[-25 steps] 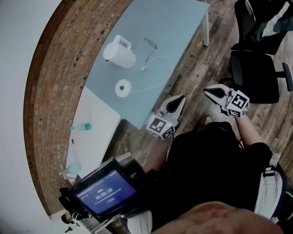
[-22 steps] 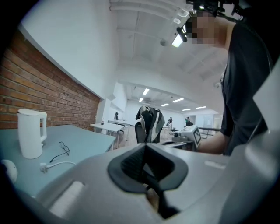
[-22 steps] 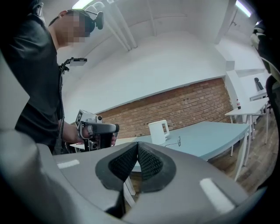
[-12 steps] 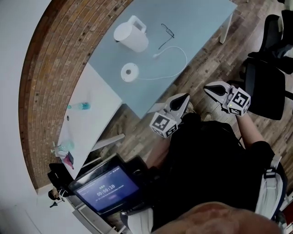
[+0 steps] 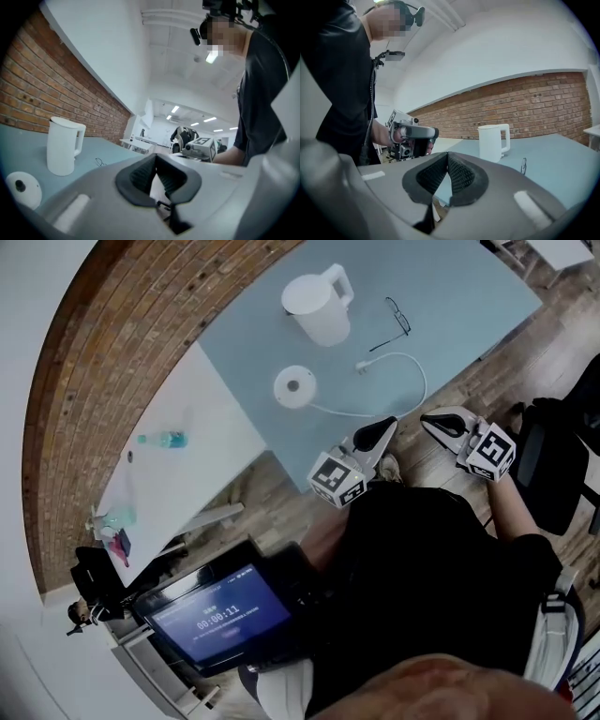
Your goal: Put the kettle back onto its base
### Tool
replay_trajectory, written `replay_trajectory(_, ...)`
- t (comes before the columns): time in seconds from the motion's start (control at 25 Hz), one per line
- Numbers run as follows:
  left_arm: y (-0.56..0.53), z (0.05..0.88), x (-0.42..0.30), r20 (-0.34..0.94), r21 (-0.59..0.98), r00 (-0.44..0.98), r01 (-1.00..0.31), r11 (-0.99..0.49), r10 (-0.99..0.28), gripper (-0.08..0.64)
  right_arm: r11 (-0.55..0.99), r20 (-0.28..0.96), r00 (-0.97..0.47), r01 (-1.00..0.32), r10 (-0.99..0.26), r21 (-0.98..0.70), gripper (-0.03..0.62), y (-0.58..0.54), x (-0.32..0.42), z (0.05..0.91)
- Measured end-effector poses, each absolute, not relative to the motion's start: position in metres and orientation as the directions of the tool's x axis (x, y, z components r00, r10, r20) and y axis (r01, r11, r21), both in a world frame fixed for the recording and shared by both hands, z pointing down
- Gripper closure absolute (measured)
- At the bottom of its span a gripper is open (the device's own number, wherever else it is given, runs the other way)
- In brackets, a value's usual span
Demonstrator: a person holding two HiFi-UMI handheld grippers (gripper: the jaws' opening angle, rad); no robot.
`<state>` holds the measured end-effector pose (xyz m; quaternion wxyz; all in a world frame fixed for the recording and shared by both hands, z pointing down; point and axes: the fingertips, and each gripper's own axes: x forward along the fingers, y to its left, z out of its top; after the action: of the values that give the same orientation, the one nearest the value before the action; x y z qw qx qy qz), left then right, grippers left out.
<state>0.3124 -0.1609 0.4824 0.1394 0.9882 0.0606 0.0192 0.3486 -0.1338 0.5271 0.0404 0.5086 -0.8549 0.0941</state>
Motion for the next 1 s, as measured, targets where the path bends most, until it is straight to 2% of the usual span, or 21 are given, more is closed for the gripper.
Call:
replay_trajectory(0.24, -0.219, 0.483, 0.298, 0.014, 0.261, 0.996, 0.079, -0.962, 0.086, 0.557, 0.520, 0.127, -0.525, -0.851, -0.841, -0.075, 0.586, -0.201, 0.334, 0.511)
replay_trajectory(0.56, -0.239, 0.498, 0.294, 0.046, 0.251, 0.997, 0.041, -0.967, 0.054, 0.557, 0.606, 0.175, -0.611, -0.790, -0.772, -0.088, 0.586, -0.238, 0.320, 0.527)
replay_trajectory(0.84, -0.261, 0.509, 0.283, 0.068, 0.285, 0.994, -0.101, -0.953, -0.085, 0.557, 0.706, 0.179, -0.708, -0.703, -0.683, -0.086, 0.586, -0.278, 0.312, 0.526)
replay_trajectory(1.0, -0.286, 0.516, 0.285, 0.069, 0.264, 0.974, -0.226, -0.938, -0.216, 0.557, 0.783, 0.150, -0.782, -0.618, -0.605, -0.065, 0.586, -0.300, 0.311, 0.518)
